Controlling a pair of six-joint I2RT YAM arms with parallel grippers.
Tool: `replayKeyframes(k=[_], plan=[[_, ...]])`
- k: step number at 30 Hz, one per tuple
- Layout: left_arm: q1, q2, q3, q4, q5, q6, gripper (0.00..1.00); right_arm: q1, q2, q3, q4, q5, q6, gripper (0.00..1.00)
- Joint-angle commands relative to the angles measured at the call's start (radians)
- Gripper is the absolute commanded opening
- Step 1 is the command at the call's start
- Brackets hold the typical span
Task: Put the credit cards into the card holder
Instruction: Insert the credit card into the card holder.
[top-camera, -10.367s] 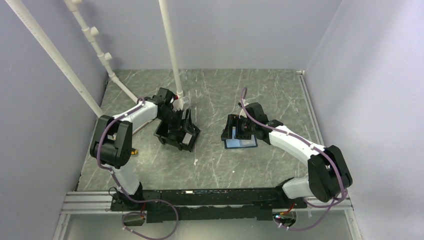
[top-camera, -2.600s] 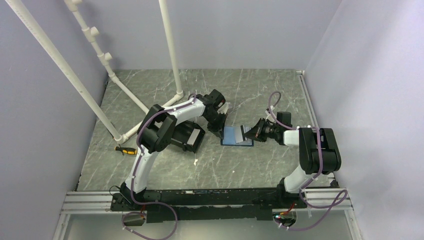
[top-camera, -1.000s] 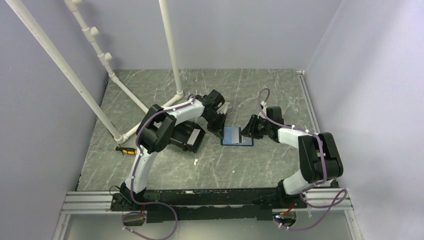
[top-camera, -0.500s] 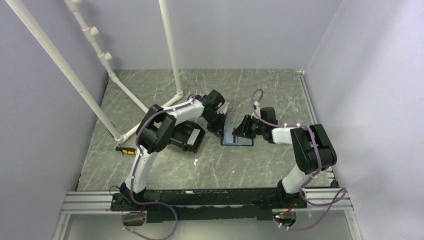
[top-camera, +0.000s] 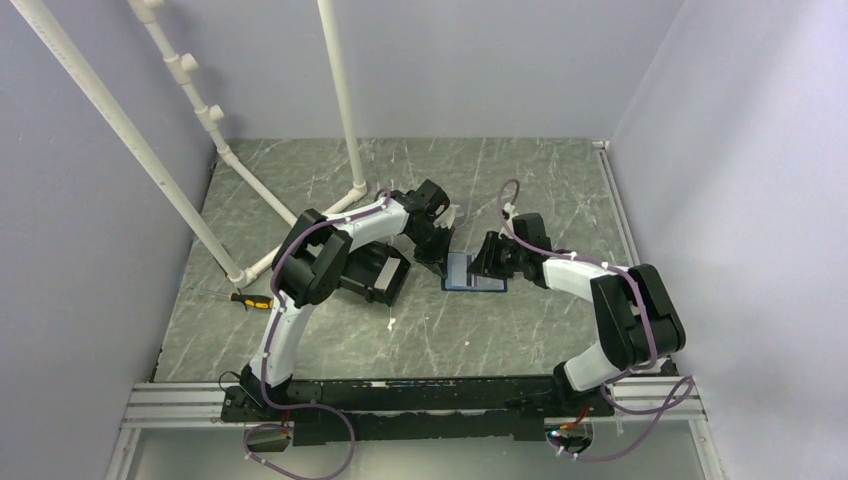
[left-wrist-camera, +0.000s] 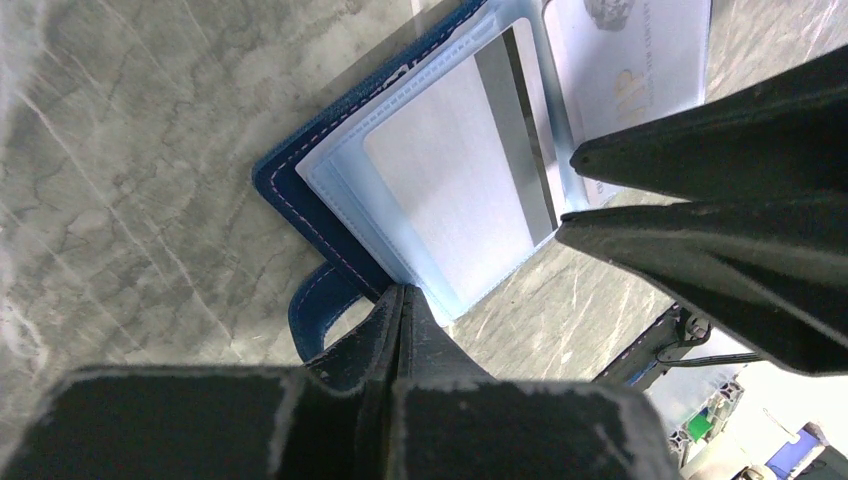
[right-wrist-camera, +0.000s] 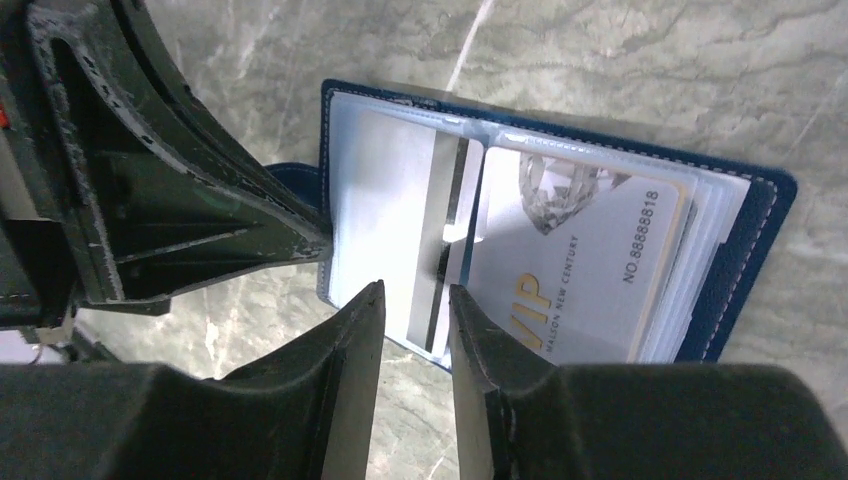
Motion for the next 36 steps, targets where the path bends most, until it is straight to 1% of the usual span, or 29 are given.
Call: replayKeyframes(k=[1, 7, 11, 14, 18, 22, 24, 26, 30, 33, 35, 36], plan=[[0.009, 0.026, -0.039, -0.014, -0.145, 0.04, 0.0, 0.042, -0.025, 0.039, -0.11, 0.141, -0.02, 0.33], [0.007, 0.016, -0.047, -0.008, -0.151, 0.037, 0.0, 0.07, 0.061, 0.068, -0.099, 0.191, -0.016, 0.33], [0.008, 0.019, -0.051, 0.0, -0.155, 0.035, 0.0, 0.094, 0.08, 0.081, -0.069, 0.205, -0.036, 0.34], [0.007, 0.023, -0.048, 0.004, -0.161, 0.036, 0.0, 0.097, 0.091, 0.072, 0.015, 0.122, -0.065, 0.33], [0.007, 0.032, -0.034, 0.001, -0.173, 0.043, 0.0, 0.092, 0.101, 0.043, 0.171, -0.053, -0.072, 0.32], [0.009, 0.024, -0.037, 0.002, -0.19, 0.051, 0.0, 0.059, 0.09, -0.021, 0.343, -0.221, 0.007, 0.3], [0.009, 0.021, -0.037, -0.006, -0.207, 0.058, 0.0, 0.031, 0.074, -0.048, 0.382, -0.254, 0.046, 0.3], [0.008, 0.015, -0.039, -0.014, -0.225, 0.063, 0.0, 0.008, 0.041, -0.057, 0.354, -0.24, 0.041, 0.3], [0.009, -0.002, -0.042, -0.003, -0.256, 0.09, 0.0, -0.004, -0.047, -0.042, 0.203, -0.155, -0.043, 0.31], [0.009, 0.003, -0.008, -0.02, -0.28, 0.109, 0.0, -0.005, -0.093, -0.024, 0.121, -0.092, -0.098, 0.32], [0.009, -0.001, 0.01, -0.035, -0.284, 0.111, 0.06, -0.004, -0.082, -0.007, 0.09, -0.07, -0.121, 0.33], [0.009, -0.01, 0.012, -0.039, -0.283, 0.11, 0.11, -0.005, -0.068, 0.005, 0.075, -0.065, -0.133, 0.34]])
